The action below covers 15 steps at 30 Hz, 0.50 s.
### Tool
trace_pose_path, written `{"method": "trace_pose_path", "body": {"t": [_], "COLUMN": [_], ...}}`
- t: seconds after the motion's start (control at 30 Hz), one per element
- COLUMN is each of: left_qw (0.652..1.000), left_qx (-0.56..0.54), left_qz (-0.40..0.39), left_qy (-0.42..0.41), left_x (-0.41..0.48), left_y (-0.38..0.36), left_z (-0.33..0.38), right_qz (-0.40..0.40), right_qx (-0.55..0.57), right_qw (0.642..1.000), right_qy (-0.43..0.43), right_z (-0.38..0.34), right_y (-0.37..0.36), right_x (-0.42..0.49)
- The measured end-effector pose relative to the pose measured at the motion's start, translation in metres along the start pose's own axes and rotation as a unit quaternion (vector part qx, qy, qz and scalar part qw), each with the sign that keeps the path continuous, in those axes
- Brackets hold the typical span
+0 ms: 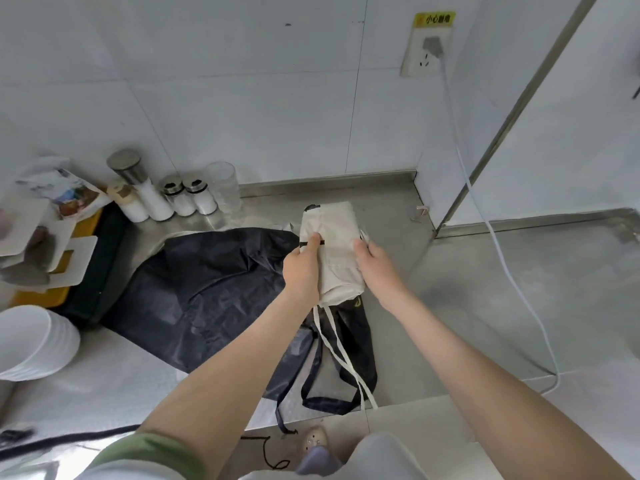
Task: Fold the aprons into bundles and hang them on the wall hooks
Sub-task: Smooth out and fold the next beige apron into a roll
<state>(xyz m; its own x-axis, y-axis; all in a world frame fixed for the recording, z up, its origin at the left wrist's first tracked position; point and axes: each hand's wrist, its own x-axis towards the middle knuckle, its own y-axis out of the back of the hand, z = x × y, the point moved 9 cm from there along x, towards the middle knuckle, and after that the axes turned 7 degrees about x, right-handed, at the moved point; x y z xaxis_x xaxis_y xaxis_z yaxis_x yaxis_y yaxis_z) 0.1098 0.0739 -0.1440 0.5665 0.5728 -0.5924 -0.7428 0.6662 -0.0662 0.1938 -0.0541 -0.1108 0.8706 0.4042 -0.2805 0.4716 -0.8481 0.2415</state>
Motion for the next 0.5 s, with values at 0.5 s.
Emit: {"method": "trace_pose_path", "body": {"t": [0.5], "left_qw": [0.965], "left_qx": [-0.224], "left_qz": [-0.135], "left_qy": [0.027], "left_x": [-0.007], "left_y": [-0.018], "left_z": [0.050], "right_qz": [-0.254], "right_qx": [0.360], "right_qw": [0.890], "right_qy": [-0.114], "right_z": [-0.028], "right_y": [-0.039], "right_x": [-0.014]}}
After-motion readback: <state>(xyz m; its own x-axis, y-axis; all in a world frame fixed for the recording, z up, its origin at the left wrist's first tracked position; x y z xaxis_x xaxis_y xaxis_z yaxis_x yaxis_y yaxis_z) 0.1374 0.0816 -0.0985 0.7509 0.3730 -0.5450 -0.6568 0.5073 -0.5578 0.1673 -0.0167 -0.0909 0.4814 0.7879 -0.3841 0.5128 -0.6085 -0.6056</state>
